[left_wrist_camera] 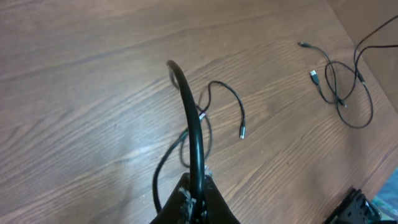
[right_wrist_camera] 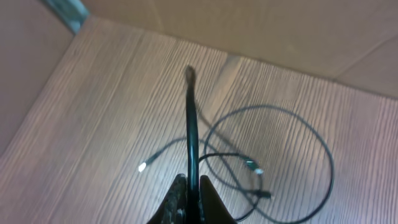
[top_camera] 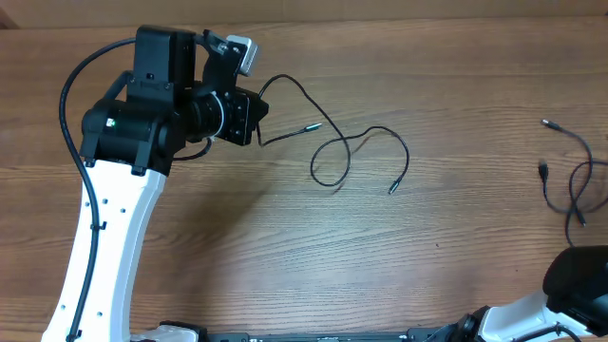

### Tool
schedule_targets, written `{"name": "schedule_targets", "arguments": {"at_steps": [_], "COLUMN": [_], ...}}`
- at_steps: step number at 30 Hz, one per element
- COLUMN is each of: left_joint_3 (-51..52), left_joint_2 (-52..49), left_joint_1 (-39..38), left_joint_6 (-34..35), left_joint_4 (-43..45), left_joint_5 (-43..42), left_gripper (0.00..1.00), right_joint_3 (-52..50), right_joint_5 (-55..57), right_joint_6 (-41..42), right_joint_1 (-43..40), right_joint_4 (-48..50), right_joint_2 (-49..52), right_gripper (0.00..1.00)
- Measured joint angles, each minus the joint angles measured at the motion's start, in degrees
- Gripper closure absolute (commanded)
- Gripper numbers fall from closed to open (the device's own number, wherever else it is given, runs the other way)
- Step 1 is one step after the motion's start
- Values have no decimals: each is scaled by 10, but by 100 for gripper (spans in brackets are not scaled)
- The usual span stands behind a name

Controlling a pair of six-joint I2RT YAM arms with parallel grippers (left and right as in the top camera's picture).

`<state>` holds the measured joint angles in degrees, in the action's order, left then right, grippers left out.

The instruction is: Untangle cables

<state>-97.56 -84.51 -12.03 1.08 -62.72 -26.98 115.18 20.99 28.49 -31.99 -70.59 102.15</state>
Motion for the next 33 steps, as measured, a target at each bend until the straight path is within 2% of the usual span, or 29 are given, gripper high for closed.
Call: {"name": "schedule_targets", "arguments": {"at_steps": [2,3,4,6,8,13,18,20,26,29,33], "left_joint_3": [0,0,0,0,0,0,0,0,0,0,0], "left_joint_2": [0,0,0,0,0,0,-1,-4,-32,-48,-55], "left_joint_1": [0,0,0,0,0,0,0,-3,-40,-54,-59], "left_joint_6": [0,0,0,0,0,0,0,0,-3,-5,-6], "left_joint_4": [-4,-6,-7,-7,-7,-7,-6,-2,-1,-11,-28], "left_joint_5": [0,0,0,0,0,2,2,2,37,72,135], "left_gripper": [96,96,96,96,96,96,95,90,48,41,39], "right_joint_3": [0,0,0,0,0,-1,-1,-1,-1,-1,-1], "right_joint_5": [-6,-9,-12,-14,-16,-51,-196,-260,-364,-383,-394], "right_joint_6": [0,0,0,-1,0,-9,-74,-106,-175,-195,-216], "right_joint_1": [1,1,1,1,1,1,2,7,61,101,161], "right_joint_4": [-7,-10,-14,-21,-25,-24,-22,-29,-66,-74,-90], "right_joint_2": [3,6,11,19,27,33,34,34,34,34,34], "right_gripper": [95,92,85,54,37,17,7,4,2,1,1]}}
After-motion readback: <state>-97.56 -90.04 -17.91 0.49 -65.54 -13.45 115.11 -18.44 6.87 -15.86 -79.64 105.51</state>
